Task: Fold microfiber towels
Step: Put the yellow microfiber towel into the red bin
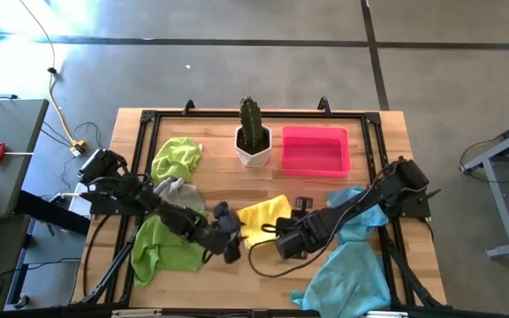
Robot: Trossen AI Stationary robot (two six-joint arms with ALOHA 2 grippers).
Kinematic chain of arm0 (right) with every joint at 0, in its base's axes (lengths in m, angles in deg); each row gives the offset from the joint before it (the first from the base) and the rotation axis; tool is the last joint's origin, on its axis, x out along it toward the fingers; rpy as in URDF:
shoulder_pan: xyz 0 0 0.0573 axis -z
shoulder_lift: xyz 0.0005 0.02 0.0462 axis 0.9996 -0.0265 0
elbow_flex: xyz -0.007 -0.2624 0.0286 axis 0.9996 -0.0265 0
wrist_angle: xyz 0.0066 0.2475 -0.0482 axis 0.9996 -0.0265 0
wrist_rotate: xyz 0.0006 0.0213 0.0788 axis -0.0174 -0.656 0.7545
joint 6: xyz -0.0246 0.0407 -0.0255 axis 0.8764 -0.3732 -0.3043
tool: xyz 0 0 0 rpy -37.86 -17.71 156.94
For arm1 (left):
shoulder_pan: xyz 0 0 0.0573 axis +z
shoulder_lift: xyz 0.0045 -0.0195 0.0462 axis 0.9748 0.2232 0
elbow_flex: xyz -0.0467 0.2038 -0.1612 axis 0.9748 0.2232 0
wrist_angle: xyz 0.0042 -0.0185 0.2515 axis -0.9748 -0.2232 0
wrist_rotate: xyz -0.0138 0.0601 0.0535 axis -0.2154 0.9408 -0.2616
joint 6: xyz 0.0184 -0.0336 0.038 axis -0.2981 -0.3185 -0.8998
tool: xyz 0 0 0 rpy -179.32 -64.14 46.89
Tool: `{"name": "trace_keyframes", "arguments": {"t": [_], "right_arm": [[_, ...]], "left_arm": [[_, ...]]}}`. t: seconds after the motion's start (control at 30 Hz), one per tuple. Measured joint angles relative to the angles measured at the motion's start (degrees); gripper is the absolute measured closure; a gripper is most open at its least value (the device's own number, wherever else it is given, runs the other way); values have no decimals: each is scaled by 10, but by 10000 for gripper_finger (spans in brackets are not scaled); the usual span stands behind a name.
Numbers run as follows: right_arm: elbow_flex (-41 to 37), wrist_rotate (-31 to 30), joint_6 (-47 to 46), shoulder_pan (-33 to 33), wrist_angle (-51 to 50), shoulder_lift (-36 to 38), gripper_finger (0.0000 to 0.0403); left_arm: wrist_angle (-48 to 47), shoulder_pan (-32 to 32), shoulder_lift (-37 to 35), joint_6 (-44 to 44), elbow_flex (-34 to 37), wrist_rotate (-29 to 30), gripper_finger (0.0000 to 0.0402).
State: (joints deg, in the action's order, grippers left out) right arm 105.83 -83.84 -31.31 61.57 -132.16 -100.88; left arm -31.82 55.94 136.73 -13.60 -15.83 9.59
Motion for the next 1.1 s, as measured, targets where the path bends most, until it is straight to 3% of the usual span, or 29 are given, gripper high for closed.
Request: {"name": "trace_keyframes", "arguments": {"t": [0.17, 0.33, 0.67, 0.77, 0.87, 1.1], "right_arm": [[0, -33, 13, 13, -60, 18, 263], [-57, -55, 41, 20, -47, 77, 263], [-377, -44, 31, 29, 307, 321, 263], [-459, -55, 31, 29, 383, 381, 263], [-528, -72, 23, 29, 439, 434, 263], [-646, -93, 0, 29, 573, 519, 263]], "left_arm": [[-81, 29, 0, 164, 0, -11, 188], [-137, 35, 0, 248, 0, -46, 185], [-142, 21, 0, 395, 0, -79, 185], [-142, 17, 0, 424, 0, -55, 185], [-137, 15, 0, 446, 6, -24, 185], [-126, 15, 6, 499, 16, -18, 185]]}}
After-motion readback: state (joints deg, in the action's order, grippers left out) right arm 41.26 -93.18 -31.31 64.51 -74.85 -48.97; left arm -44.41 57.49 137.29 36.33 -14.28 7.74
